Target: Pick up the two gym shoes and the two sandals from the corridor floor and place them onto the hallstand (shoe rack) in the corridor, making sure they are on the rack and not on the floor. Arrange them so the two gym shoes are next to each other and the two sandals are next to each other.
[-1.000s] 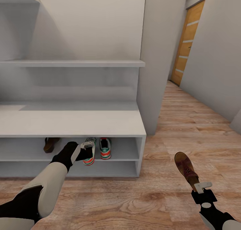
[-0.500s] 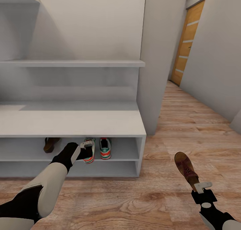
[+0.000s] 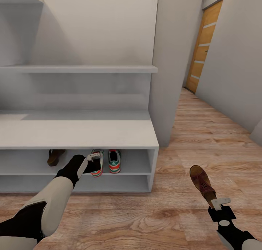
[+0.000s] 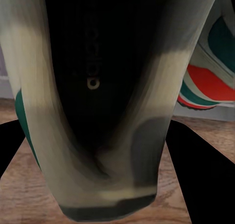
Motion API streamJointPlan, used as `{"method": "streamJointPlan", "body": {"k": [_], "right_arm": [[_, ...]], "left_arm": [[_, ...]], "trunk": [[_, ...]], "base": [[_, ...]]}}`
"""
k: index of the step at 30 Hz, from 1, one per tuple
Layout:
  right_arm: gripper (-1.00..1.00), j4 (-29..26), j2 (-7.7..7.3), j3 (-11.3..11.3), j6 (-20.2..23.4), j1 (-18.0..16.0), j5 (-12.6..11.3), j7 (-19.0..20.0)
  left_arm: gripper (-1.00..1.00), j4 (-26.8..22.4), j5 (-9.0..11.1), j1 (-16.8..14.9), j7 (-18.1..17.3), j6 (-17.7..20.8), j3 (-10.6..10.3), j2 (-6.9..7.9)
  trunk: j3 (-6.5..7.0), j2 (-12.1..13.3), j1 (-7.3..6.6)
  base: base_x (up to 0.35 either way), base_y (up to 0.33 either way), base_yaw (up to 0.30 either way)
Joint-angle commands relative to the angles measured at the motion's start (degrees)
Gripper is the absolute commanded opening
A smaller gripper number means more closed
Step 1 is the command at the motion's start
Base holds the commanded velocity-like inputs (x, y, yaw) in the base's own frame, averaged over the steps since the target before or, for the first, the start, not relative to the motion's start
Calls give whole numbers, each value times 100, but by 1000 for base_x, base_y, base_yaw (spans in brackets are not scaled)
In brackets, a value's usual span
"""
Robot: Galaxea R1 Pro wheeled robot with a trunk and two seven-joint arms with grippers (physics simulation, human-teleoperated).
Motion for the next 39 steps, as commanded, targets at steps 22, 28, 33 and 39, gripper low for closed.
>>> {"method": "streamJointPlan", "body": {"k": [22,28,33,39], "right_arm": [[-100,-4,-3,49,-19,-2,-61,-19],[-100,-4,-3,49,-19,-2,-61,-19],[-100,-4,-3,49,-19,-2,-61,-19],[-100,-4,-3,49,-19,-2,-61,-19]], "left_arm": [[-100,-10,-41,-1,-33,27,44,-6],[-100,-10,-40,0,-33,27,45,-6],[-100,-10,-40,-1,-33,27,45,-6],[-100,-5,-40,1,-33,27,46,-6]], "trunk": [[-5,-2,-1],[-5,-2,-1],[-5,-2,-1],[-5,-2,-1]], "base": [[19,0,0],[21,0,0],[8,0,0],[2,0,0]]}}
